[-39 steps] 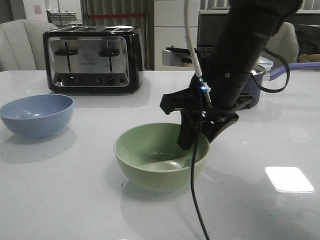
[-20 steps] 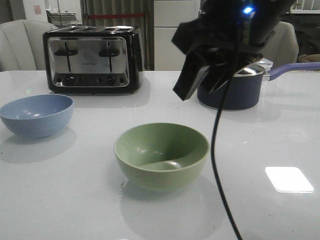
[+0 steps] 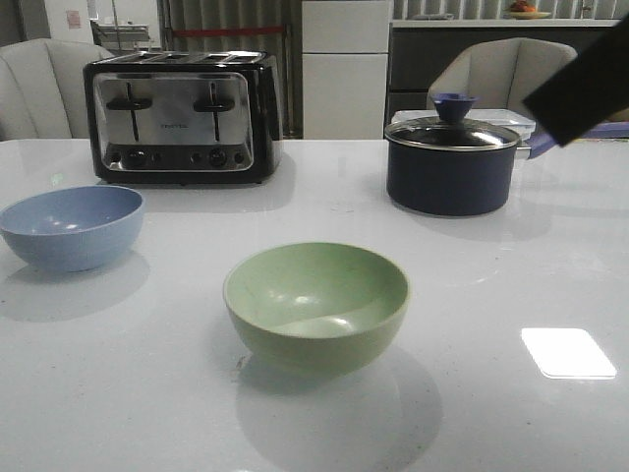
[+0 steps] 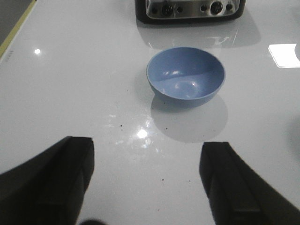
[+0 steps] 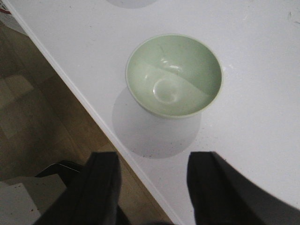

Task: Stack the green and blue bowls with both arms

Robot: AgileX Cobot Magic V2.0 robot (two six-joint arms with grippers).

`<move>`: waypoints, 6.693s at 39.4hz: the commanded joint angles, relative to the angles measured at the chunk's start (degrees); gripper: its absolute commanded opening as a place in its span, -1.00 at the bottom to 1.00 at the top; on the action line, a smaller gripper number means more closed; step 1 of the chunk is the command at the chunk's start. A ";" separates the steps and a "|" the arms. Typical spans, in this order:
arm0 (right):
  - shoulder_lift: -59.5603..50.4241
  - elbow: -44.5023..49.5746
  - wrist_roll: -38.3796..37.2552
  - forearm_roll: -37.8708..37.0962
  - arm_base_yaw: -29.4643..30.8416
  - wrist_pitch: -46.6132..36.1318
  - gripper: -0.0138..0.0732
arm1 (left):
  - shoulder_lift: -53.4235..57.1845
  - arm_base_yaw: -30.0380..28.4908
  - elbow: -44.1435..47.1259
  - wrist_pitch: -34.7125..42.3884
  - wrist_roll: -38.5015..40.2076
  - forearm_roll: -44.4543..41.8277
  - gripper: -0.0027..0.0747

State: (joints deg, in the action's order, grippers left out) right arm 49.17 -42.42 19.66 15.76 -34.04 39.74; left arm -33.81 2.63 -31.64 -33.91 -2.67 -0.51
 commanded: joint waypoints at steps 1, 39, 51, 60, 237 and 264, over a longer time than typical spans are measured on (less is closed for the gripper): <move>-3.01 -1.06 0.44 0.28 -0.14 -1.50 0.34 | -5.32 0.39 -4.51 1.52 0.03 0.51 0.44; -4.28 -1.06 0.44 0.28 -0.14 -1.32 0.34 | -64.18 0.27 -40.96 0.24 0.03 1.75 0.44; -4.28 -1.06 0.44 0.28 -0.14 -1.16 0.34 | -74.83 0.27 -48.58 1.44 0.03 1.75 0.42; -4.28 -1.06 0.44 0.28 -0.14 -1.16 0.34 | -76.59 0.27 -49.63 1.68 0.03 1.75 -0.13; -4.32 -1.06 -1.54 -0.20 7.87 1.46 -0.56 | -12.99 38.97 -11.90 -0.08 -7.82 5.18 -0.69; -4.32 -1.06 -1.54 -0.20 7.87 1.67 -0.56 | -9.10 33.87 -10.93 0.40 -7.82 3.02 -0.69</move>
State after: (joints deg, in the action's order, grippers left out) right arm 45.32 -41.89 17.96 15.24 -26.59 44.73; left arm -45.60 39.54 -41.66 -38.34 -10.44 3.48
